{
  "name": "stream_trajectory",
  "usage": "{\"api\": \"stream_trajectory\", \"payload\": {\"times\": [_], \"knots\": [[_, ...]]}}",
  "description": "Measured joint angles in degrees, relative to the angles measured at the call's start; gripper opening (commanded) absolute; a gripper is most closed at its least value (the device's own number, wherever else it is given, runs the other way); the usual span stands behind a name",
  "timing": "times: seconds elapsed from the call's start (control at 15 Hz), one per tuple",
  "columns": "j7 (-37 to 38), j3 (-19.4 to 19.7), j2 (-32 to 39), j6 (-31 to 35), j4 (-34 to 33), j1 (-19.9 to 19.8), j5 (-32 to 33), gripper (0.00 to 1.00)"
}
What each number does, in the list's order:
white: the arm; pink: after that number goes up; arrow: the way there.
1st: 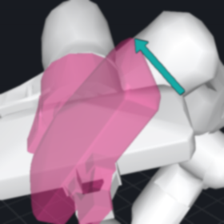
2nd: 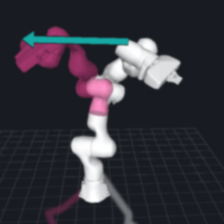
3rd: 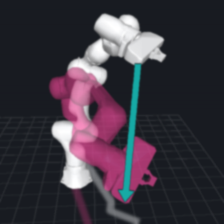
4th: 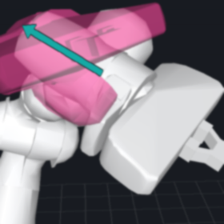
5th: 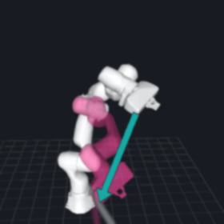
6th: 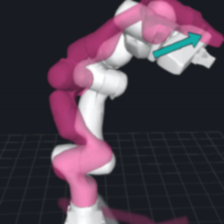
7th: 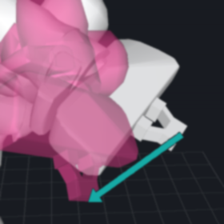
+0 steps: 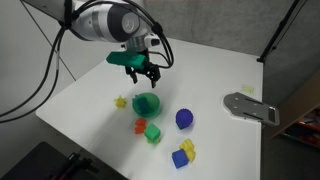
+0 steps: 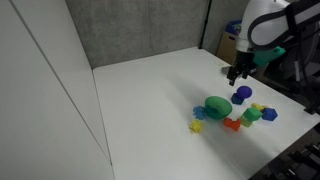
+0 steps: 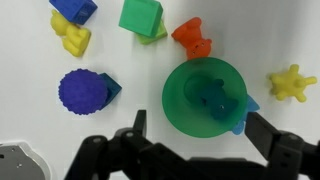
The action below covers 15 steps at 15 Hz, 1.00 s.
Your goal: Move the green bowl forward, then remove the yellow doll from the bowl
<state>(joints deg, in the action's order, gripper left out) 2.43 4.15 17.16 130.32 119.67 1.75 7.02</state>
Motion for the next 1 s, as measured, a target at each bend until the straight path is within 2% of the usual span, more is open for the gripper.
{"api": "stream_trajectory", "payload": {"times": [0.27, 0.53, 0.8, 1.0], "knots": [[-4.5, 0.0, -4.2, -6.0, 0.2, -2.5, -1.2, 1.0], [-7.4, 0.0, -9.7, -11.1, 1.1, -3.3, -1.4, 1.0], [-8.4, 0.0, -17.9, -13.7, 3.6, -3.5, -1.6, 1.0], [-8.4, 0.0, -24.4, -15.3, 5.4, -3.5, -4.0, 1.0]]}}
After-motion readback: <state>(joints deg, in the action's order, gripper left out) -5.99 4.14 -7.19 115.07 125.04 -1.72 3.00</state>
